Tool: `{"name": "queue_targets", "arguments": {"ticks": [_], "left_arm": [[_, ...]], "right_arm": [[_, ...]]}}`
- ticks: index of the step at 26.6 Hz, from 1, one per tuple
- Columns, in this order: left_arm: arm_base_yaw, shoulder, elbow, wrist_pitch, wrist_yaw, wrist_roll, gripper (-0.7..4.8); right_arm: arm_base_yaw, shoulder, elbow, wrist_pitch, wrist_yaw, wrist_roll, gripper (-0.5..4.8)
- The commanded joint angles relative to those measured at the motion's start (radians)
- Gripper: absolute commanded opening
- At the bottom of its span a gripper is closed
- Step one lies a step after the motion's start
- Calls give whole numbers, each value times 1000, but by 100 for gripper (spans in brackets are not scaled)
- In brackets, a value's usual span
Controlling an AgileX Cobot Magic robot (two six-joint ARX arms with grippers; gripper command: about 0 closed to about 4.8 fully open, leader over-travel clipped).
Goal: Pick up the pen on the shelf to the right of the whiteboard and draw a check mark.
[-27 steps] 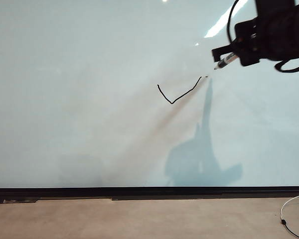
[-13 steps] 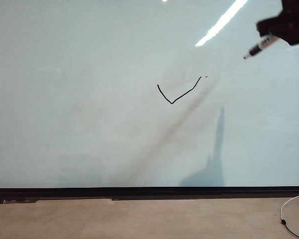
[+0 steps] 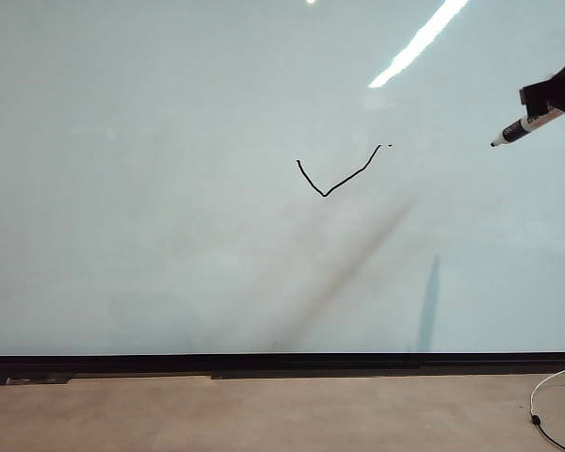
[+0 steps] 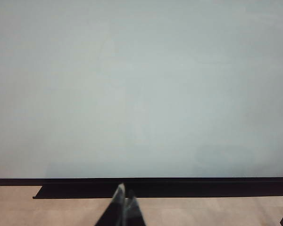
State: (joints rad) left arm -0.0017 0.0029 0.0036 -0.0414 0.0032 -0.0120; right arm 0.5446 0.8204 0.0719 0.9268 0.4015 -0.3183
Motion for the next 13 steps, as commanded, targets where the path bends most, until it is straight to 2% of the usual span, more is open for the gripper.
{"name": "queue_targets", "arguments": {"ticks": [1, 5, 13], "left_arm": [[0, 0, 3, 13, 0, 4, -5], [0, 0, 3, 13, 0, 4, -4], [0, 0, 3, 13, 0, 4, -4]], "right_arm": [[-1, -33, -27, 20, 20, 8, -6], [-1, -92, -60, -6, 47, 8, -6], [-4, -283, -71, -234, 63, 9, -6]]}}
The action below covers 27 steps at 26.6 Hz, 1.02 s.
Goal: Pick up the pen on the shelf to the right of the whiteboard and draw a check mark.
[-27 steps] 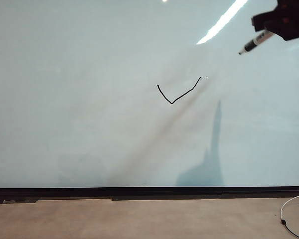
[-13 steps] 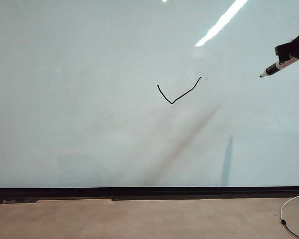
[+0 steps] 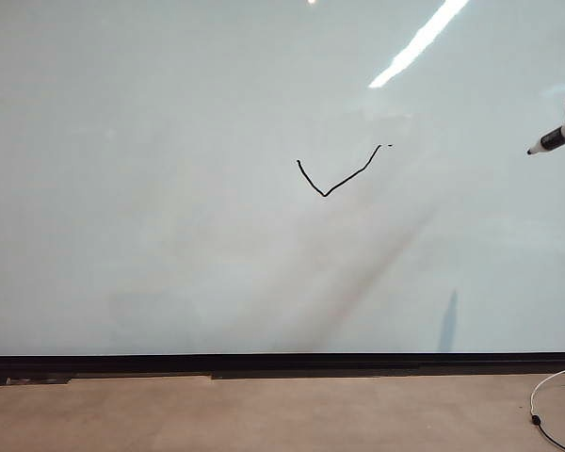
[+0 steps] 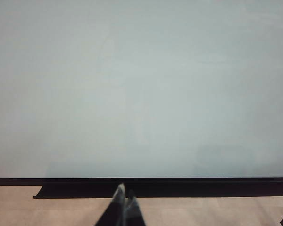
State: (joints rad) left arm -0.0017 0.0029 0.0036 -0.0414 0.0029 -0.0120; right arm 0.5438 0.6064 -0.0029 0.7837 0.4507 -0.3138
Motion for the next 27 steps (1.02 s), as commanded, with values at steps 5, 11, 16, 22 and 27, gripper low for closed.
{"name": "queue_targets", "arguments": {"ticks": [5, 11, 16, 22, 27], "left_arm": [[0, 0, 3, 13, 1, 4, -5], [0, 0, 3, 13, 1, 4, -4], [0, 0, 3, 13, 1, 4, -4], [0, 0, 3, 13, 1, 4, -4], [0, 0, 3, 13, 0, 4, -5]], "right_arm": [[-27, -227, 3, -253, 19, 7, -6], [-77, -360, 3, -402, 19, 25, -6], [-92, -435, 3, -479, 22, 25, -6], [-116, -529, 3, -575, 19, 30, -6], [-127, -606, 3, -632, 19, 30, -6]]}}
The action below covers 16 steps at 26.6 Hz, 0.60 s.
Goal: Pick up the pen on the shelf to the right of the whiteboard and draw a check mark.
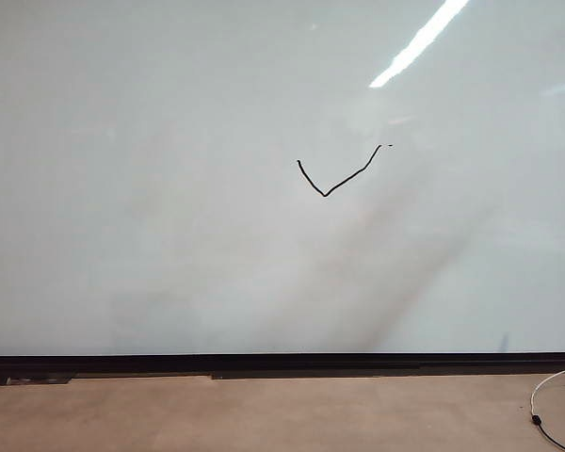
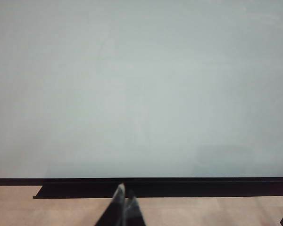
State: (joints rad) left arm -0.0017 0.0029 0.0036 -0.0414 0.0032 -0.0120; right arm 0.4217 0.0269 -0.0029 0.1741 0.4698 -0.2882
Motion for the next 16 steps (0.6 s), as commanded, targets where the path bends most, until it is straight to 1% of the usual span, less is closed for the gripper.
{"name": "queue_targets", "arguments": {"ticks": [1, 5, 8, 14, 15, 16], "left_arm": [[0, 0, 3, 13, 0, 4, -5], [0, 0, 3, 13, 0, 4, -5], [0, 0, 3, 13, 0, 4, -4], [0, 0, 3, 13, 0, 4, -4], [0, 0, 3, 13, 0, 4, -5], [0, 0, 3, 13, 0, 4, -5]], "right_arm": [[-14, -26, 3, -25, -6, 6, -6], [-55, -26, 3, -27, -53, 20, -6], [-113, -26, 4, -19, -112, 26, -6], [-289, -26, 3, -10, -296, 73, -6], [-341, -26, 3, -3, -340, 80, -6], [-369, -26, 3, 5, -364, 84, -6]]}}
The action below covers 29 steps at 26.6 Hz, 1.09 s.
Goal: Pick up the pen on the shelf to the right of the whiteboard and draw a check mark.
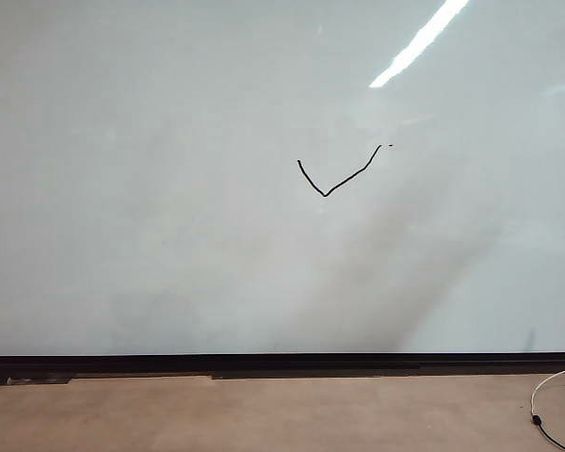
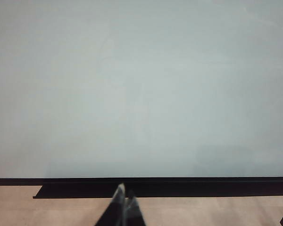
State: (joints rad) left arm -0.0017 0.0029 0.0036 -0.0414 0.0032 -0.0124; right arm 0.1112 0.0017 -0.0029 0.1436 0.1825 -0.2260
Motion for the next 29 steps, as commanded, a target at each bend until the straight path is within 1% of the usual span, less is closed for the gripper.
{"name": "queue_targets", "arguments": {"ticks": [1, 4, 10, 12, 14, 17, 29], "left_arm": [[0, 0, 3, 13, 0, 5, -5], [0, 0, 3, 13, 0, 5, -4], [0, 0, 3, 13, 0, 5, -4], [0, 0, 3, 13, 0, 5, -4], [0, 0, 3, 13, 0, 5, -4], [0, 0, 3, 13, 0, 5, -4], [0, 0, 3, 13, 0, 5, -4]], "right_arm": [[-96, 0, 3, 45, -107, 31, -6], [-134, 0, 3, 45, -138, 44, -6], [-136, 0, 3, 21, -133, 45, -6], [-136, 0, 3, -3, -134, 73, -6], [-135, 0, 3, -11, -170, 77, -5], [-136, 0, 3, -13, -154, 77, -5], [-136, 0, 3, -13, -159, 77, -5]]}}
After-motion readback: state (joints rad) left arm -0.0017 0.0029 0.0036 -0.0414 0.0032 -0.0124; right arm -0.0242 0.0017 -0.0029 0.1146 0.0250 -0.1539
